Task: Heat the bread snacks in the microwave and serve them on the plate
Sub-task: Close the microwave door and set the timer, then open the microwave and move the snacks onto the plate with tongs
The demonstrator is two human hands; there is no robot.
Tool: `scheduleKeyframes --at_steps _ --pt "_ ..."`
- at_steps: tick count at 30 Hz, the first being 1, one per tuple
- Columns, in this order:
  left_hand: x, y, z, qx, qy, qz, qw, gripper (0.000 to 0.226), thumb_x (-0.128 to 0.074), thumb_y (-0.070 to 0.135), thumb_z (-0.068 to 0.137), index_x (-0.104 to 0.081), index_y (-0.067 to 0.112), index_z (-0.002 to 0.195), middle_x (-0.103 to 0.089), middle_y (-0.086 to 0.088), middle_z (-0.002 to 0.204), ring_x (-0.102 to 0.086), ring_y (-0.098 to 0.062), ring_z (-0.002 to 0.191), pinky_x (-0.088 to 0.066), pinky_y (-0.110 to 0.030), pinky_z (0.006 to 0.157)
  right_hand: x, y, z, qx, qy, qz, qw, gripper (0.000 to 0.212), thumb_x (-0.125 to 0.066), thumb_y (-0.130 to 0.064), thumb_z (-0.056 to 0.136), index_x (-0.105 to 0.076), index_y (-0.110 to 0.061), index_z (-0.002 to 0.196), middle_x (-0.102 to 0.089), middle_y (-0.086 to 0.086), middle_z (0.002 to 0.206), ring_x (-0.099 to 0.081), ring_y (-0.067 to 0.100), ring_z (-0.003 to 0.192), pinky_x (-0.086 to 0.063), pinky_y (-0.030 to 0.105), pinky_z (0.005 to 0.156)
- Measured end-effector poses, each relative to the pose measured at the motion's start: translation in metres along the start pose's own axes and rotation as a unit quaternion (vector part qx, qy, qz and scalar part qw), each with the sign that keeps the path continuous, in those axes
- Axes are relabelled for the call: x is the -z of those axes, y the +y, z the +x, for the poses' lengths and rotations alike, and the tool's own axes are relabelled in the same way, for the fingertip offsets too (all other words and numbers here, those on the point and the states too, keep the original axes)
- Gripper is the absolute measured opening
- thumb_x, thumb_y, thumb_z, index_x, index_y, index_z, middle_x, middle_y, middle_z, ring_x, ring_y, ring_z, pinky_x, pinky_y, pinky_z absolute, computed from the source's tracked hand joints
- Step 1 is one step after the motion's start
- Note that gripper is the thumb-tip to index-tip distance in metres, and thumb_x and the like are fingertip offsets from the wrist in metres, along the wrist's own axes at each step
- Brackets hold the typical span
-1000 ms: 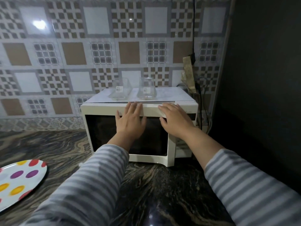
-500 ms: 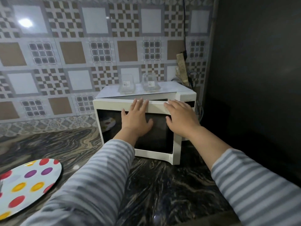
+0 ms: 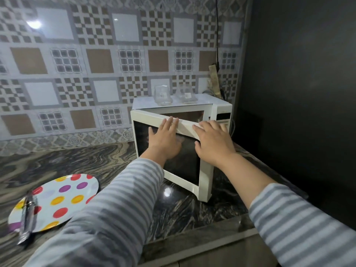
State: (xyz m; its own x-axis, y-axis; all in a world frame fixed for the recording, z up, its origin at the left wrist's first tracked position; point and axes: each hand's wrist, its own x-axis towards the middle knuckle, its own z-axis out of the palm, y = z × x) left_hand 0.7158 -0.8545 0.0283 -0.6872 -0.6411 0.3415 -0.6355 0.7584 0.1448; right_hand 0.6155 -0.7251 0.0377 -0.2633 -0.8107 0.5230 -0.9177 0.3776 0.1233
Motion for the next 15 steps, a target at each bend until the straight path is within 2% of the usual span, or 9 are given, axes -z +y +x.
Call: scheduleKeyframes --at_steps 4,8,15 --pt "0.01 -0.009 -0.032 0.016 -0.006 0.002 1.0 0.075 -0.045 0.028 0.094 0.001 0.027 0.153 0.004 0.007 0.162 0.006 -0.015 0.148 -0.002 -0.059 0.116 0.01 -0.025 -0.011 0.011 0.003 -0.012 1.0 0.051 -0.044 -0.032 0.094 -0.034 -0.024 0.144 -0.043 0.006 0.139 -0.035 0.029 0.127 -0.027 0.042 0.103" --pt "0.013 -0.029 -0.076 0.048 -0.012 0.009 0.999 0.076 -0.047 0.032 0.094 0.0 0.027 0.153 0.002 0.006 0.162 0.005 -0.016 0.149 -0.003 -0.059 0.115 0.017 -0.055 -0.024 0.007 0.002 -0.03 1.0 0.052 -0.046 -0.03 0.093 -0.034 -0.024 0.143 -0.042 0.011 0.139 -0.034 0.032 0.127 -0.027 0.044 0.103" --pt "0.015 -0.086 -0.156 0.135 -0.027 0.002 0.991 0.071 -0.051 0.032 0.092 -0.013 0.028 0.152 -0.006 0.005 0.161 0.0 -0.018 0.149 -0.006 -0.062 0.115 0.023 -0.128 -0.039 0.032 0.003 -0.037 0.999 0.043 -0.048 -0.031 0.089 -0.046 -0.026 0.131 -0.029 0.009 0.147 -0.022 0.033 0.136 -0.018 0.057 0.107"
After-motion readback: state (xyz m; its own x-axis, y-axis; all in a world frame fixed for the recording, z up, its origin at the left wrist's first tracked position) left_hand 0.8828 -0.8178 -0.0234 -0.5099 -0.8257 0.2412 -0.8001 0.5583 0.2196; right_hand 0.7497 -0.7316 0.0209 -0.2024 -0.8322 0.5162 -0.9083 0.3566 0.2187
